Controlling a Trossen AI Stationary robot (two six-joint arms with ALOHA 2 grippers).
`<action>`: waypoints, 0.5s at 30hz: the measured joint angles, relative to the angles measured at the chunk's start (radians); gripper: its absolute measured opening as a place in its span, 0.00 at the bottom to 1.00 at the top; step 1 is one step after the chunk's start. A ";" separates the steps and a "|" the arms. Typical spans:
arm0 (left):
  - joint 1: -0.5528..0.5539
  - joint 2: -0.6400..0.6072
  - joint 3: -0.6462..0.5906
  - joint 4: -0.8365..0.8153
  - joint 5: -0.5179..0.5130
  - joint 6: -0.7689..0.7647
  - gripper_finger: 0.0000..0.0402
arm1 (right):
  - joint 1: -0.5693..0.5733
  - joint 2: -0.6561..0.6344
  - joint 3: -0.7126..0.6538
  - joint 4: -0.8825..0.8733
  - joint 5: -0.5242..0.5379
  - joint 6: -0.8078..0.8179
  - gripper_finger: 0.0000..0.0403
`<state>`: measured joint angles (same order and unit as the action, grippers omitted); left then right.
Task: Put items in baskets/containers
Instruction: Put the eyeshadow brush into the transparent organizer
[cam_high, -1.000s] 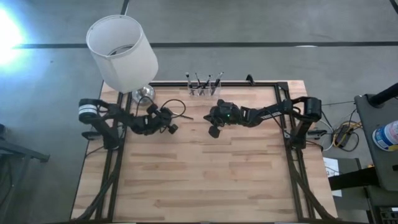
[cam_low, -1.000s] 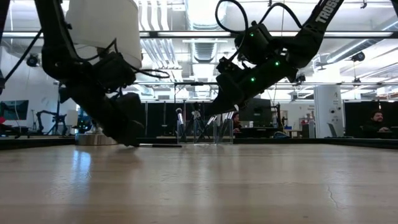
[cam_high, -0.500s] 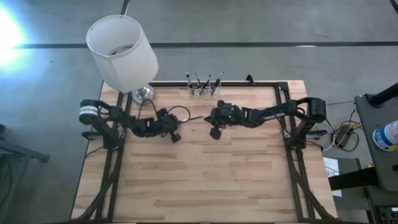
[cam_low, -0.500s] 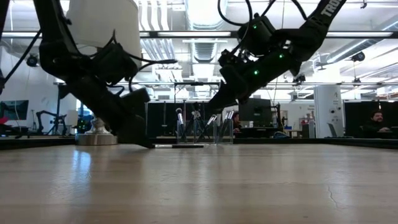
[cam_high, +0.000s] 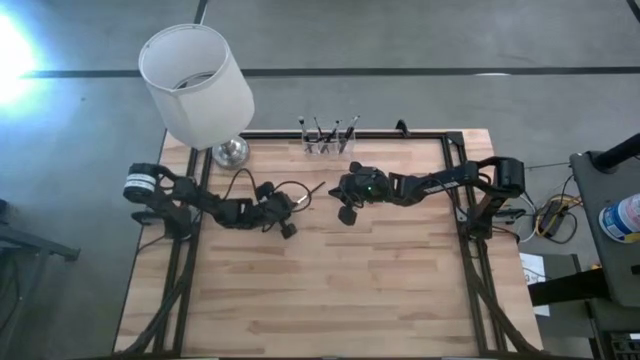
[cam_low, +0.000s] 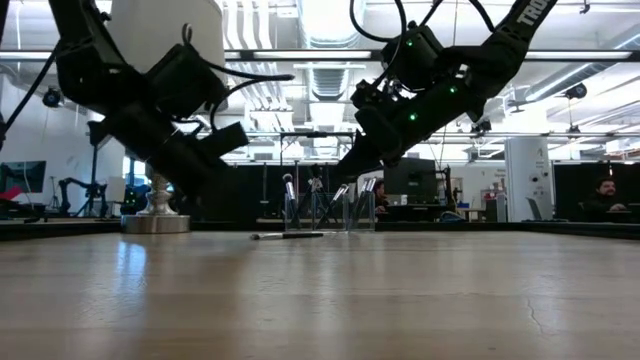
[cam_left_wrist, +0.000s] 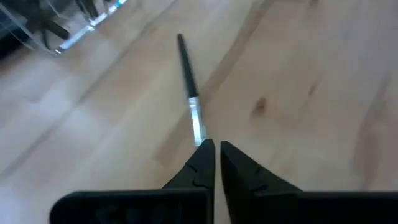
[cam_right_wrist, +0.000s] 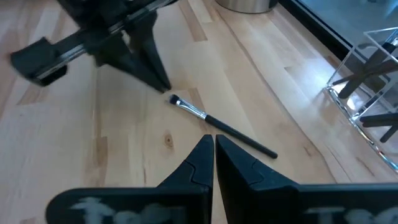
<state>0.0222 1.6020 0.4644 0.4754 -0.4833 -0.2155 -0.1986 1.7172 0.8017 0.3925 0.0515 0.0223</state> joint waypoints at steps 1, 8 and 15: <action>-0.001 0.000 0.014 -0.021 0.003 -0.028 0.06 | 0.000 0.000 0.000 0.000 0.000 0.000 0.03; 0.017 0.012 0.106 -0.166 0.039 -0.081 0.16 | 0.000 0.000 0.000 0.001 0.000 0.000 0.03; 0.033 0.025 0.130 -0.241 0.012 -0.112 0.20 | 0.000 0.001 -0.007 0.001 0.000 0.000 0.03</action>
<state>0.0551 1.6268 0.5945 0.2344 -0.4718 -0.3276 -0.1986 1.7184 0.7948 0.3931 0.0513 0.0223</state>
